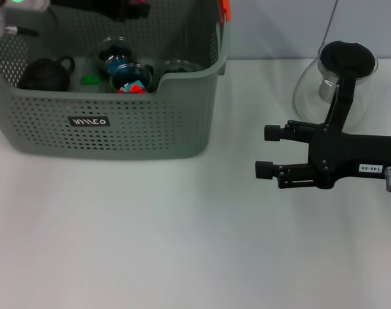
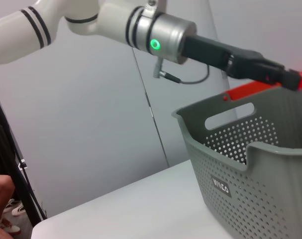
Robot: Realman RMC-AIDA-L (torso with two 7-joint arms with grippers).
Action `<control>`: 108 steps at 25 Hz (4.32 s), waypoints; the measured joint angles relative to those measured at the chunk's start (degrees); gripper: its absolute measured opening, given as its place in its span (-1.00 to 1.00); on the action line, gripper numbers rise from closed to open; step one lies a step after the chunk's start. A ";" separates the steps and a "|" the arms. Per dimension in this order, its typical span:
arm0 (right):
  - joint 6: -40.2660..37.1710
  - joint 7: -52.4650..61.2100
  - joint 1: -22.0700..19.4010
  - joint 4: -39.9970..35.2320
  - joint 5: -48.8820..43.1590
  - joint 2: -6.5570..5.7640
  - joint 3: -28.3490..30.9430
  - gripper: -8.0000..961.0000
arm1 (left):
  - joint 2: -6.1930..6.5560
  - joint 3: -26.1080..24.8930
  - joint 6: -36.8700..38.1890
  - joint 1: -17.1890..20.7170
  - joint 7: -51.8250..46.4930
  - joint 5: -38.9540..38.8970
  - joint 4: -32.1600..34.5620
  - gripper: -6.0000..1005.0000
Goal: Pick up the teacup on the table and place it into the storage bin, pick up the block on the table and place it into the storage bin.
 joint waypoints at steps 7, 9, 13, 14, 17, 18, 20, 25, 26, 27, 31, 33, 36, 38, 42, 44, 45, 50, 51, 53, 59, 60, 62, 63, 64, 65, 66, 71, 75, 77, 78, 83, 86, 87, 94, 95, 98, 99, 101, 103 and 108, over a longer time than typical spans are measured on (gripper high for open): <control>0.38 0.10 0.32 -0.33 0.00 -0.07 -0.06 0.96 | -1.97 0.22 -5.26 0.13 -0.01 -0.24 -0.77 -0.37; 0.41 0.08 0.49 -0.27 -0.01 -0.09 -0.10 0.96 | -2.05 0.23 -6.05 0.07 0.00 -0.24 -0.96 -0.36; 1.08 -0.19 0.65 -0.09 -0.44 -0.19 -0.06 0.96 | -2.30 -0.06 -7.40 -0.10 -0.28 -0.51 -0.89 -0.18; 1.30 -0.21 0.68 -0.09 -0.48 -0.20 -0.05 0.96 | -2.31 -0.20 -7.37 -0.14 -0.61 -1.03 -0.62 -0.10; 1.45 -0.23 0.69 -0.27 -0.51 -0.21 -0.03 0.96 | -2.49 -0.56 -4.68 0.95 -0.86 -6.16 2.02 0.14; 1.40 -0.23 0.69 -0.42 -0.51 -0.23 0.00 0.96 | -2.74 -0.82 -2.53 2.08 -0.31 -9.40 3.54 0.24; 1.04 -0.40 0.70 -0.74 -0.50 -0.23 0.32 0.96 | -3.51 -1.67 3.65 5.55 1.96 -18.21 7.90 0.42; -0.69 -1.92 0.52 -0.94 -0.55 -0.46 0.99 0.96 | -6.43 -2.93 22.65 18.78 13.38 -40.08 15.51 0.74; -1.63 -2.44 0.37 -0.97 -0.54 -0.56 1.20 0.96 | -6.78 -3.54 25.35 20.43 15.02 -42.70 15.57 0.78; -2.67 -3.44 0.24 -0.99 -0.50 -0.56 1.55 0.96 | -7.28 -4.65 28.51 22.47 16.67 -45.72 15.50 0.83; -7.28 -9.20 -0.49 -0.99 -0.29 0.55 3.77 0.96 | -9.06 -8.93 36.78 28.67 22.37 -50.19 12.13 0.87; -7.62 -10.59 -0.68 -0.99 -0.52 1.08 4.28 0.96 | -9.17 -9.22 37.77 29.94 24.50 -49.07 11.01 0.87; -7.73 -12.26 -0.36 -1.00 -0.86 1.69 3.45 0.96 | -9.70 -10.43 37.88 32.07 28.67 -43.04 9.89 0.87; -7.61 -13.33 0.12 -1.01 -1.74 2.40 2.96 0.96 | -9.96 -11.81 37.67 32.90 30.88 -36.14 9.52 0.86; -5.22 -13.69 1.82 -0.47 -5.42 4.02 2.84 0.96 | -10.04 -12.82 37.56 33.26 33.49 -28.02 9.44 0.86; -3.81 -13.64 2.67 -0.33 -7.35 4.97 2.79 0.96 | -10.01 -12.99 37.55 33.26 34.59 -24.46 9.53 0.86; -2.89 -13.62 3.12 -0.29 -8.49 5.51 2.72 0.96 | -9.99 -12.96 37.41 33.15 34.92 -22.43 9.60 0.86; 1.73 -13.66 5.70 2.52 -10.69 6.54 0.66 0.96 | -9.97 -12.81 34.61 32.50 35.55 -15.55 8.75 0.86; 2.92 -13.68 6.34 3.54 -10.80 6.55 0.07 0.96 | -9.95 -12.68 32.36 32.15 36.86 -13.89 6.80 0.86; 5.35 -13.65 7.23 4.76 -10.89 6.56 -1.15 0.96 | -9.75 -12.69 31.19 31.73 37.92 -13.14 5.05 0.86; 10.54 -13.27 7.95 5.60 -10.66 6.68 -4.43 0.96 | -8.68 -12.81 23.89 29.03 40.68 -8.77 -3.26 0.86; 11.09 -13.29 8.04 5.86 -10.61 6.68 -4.56 0.96 | -8.65 -12.72 23.35 28.79 40.76 -8.40 -3.80 0.86; 12.08 -13.56 8.37 6.52 -10.55 6.75 -4.62 0.96 | -8.61 -12.52 22.69 28.34 41.29 -7.98 -4.85 0.86; 12.64 -13.65 8.57 6.90 -10.53 6.83 -4.76 0.96 | -8.59 -12.44 22.52 28.16 41.75 -7.92 -5.32 0.86; 13.20 -13.71 8.83 7.27 -10.53 6.89 -4.98 0.96 | -8.58 -12.44 22.38 28.08 42.10 -7.91 -5.66 0.86; 13.80 -13.75 9.11 7.62 -10.53 6.94 -5.22 0.96 | -8.58 -12.45 22.13 27.96 42.51 -7.90 -6.05 0.86; 14.48 -13.81 9.41 8.10 -10.53 7.00 -5.53 0.96 | -8.58 -12.44 21.73 27.90 42.86 -7.89 -6.47 0.86; 15.94 -14.17 10.17 8.91 -10.53 7.15 -6.13 0.96 | -8.53 -12.41 21.05 27.73 44.18 -7.86 -7.63 0.86; 16.07 -15.93 10.28 9.61 -10.14 7.23 -6.16 0.96 | -8.36 -11.40 21.95 27.53 44.27 -6.69 -7.67 0.86; 16.08 -17.26 10.33 10.16 -9.38 7.25 -6.17 0.96 | -8.34 -11.09 22.17 27.28 44.11 -5.78 -7.75 0.86; 16.10 -17.77 10.33 10.31 -8.96 7.24 -6.17 0.96 | -8.34 -10.96 22.25 27.07 43.96 -5.25 -7.89 0.86; 16.19 -18.40 10.19 10.49 -8.33 7.12 -6.17 0.96 | -8.34 -10.93 22.35 26.54 43.86 -4.87 -8.39 0.86; 16.37 -18.42 10.18 10.48 -8.31 7.09 -6.17 0.96 | -8.34 -10.91 22.37 26.41 43.86 -4.86 -8.41 0.86; 16.44 -18.42 10.18 10.49 -8.31 7.08 -6.17 0.96 | -8.34 -10.89 22.38 26.32 43.86 -4.85 -8.41 0.86; 16.84 -18.43 10.31 10.48 -8.26 7.06 -6.16 0.96 | -8.25 -10.89 22.28 26.18 43.79 -4.85 -8.42 0.86; 17.01 -18.43 10.33 10.50 -8.26 7.06 -6.16 0.96 | -8.25 -10.89 22.19 26.17 43.78 -4.85 -8.41 0.86; 17.15 -18.43 10.35 10.53 -8.26 7.06 -6.16 0.96 | -8.25 -10.89 22.02 26.16 43.77 -4.85 -8.41 0.86; 17.15 -18.43 10.36 10.53 -8.26 7.06 -6.16 0.96 | -8.25 -10.89 21.97 26.16 43.77 -4.86 -8.41 0.86; 17.16 -18.43 10.36 10.54 -8.26 7.07 -6.16 0.96 | -8.25 -10.93 21.92 26.16 43.77 -4.86 -8.41 0.86; 17.19 -18.43 10.40 10.55 -8.26 7.10 -6.16 0.96 | -8.25 -10.95 21.90 26.16 43.77 -4.86 -8.41 0.86; 17.22 -18.43 10.45 10.54 -8.26 7.14 -6.16 0.96 | -8.25 -10.88 21.87 26.16 43.77 -4.86 -8.41 0.86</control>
